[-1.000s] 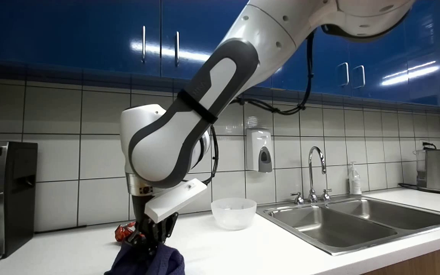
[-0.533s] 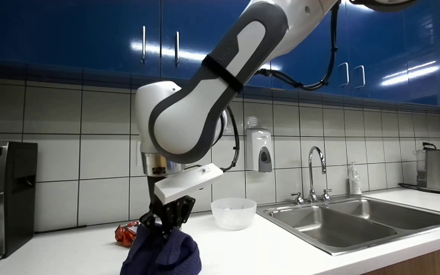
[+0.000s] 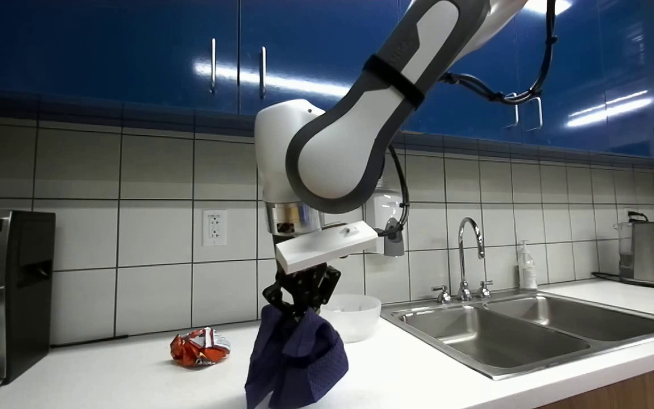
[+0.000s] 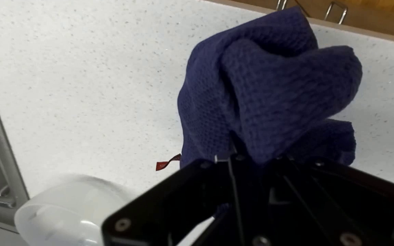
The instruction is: Put the blue cloth in the plastic bowl
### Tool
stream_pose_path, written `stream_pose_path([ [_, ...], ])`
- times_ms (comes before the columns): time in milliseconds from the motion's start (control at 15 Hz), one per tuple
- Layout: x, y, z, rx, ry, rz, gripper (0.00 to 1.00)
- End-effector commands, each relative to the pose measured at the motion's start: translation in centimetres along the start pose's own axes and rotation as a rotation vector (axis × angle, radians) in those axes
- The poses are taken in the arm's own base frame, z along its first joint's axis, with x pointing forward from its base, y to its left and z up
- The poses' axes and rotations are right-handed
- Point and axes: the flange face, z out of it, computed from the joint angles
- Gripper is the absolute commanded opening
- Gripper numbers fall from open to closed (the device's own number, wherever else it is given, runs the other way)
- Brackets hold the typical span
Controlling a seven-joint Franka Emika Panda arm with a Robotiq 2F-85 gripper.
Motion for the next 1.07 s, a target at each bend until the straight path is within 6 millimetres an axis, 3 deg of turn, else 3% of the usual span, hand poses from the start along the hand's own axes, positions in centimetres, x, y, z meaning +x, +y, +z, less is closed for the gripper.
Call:
stream_pose_path([
  [0,-0.8,3.4,-1.3,-0.029,0.045,0.100,0.02],
  [733,1.7,11.0,0.2,-0.074,0.127,0.284,0.02],
  [1000,2.8,12.3,0.0,-0.070,0.145,0.285,0.02],
])
